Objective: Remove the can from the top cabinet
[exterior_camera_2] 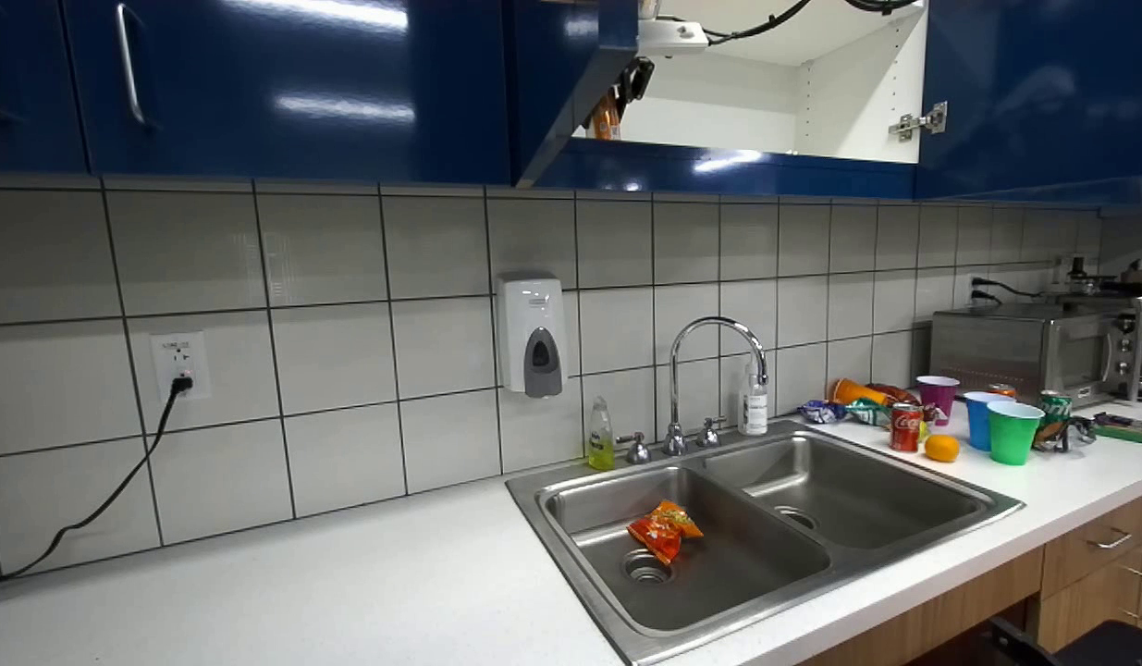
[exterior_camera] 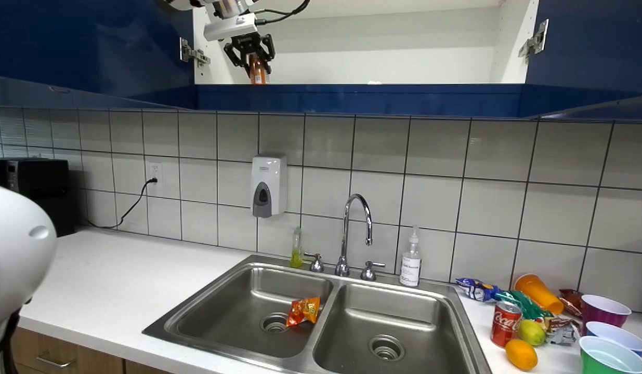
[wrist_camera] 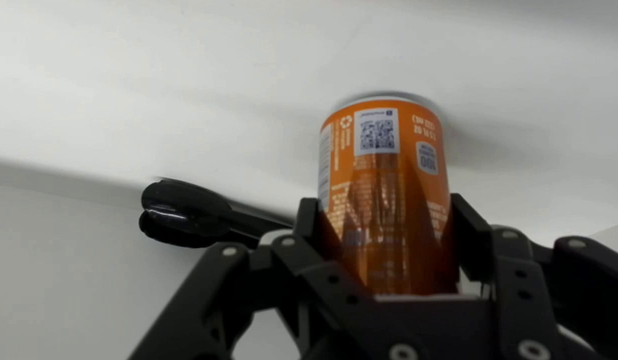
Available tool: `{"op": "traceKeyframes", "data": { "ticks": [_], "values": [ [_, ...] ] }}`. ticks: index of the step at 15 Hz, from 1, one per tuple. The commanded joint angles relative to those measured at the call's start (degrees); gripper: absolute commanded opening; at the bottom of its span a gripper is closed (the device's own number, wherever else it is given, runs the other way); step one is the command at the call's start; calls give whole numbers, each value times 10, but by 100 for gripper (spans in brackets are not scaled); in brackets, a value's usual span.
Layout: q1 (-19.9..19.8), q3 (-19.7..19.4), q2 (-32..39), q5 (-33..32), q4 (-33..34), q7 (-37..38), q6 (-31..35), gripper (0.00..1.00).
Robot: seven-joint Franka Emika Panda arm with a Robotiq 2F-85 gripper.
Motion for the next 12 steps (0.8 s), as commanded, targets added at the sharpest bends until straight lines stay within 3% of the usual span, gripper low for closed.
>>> {"op": "traceKeyframes", "data": {
  "ticks": [1, 12],
  "values": [
    [4, 2, -17, -14, -2, 15, -9, 39],
    [8, 0, -62, -13, -38, 27, -3, 39]
  ]
}}
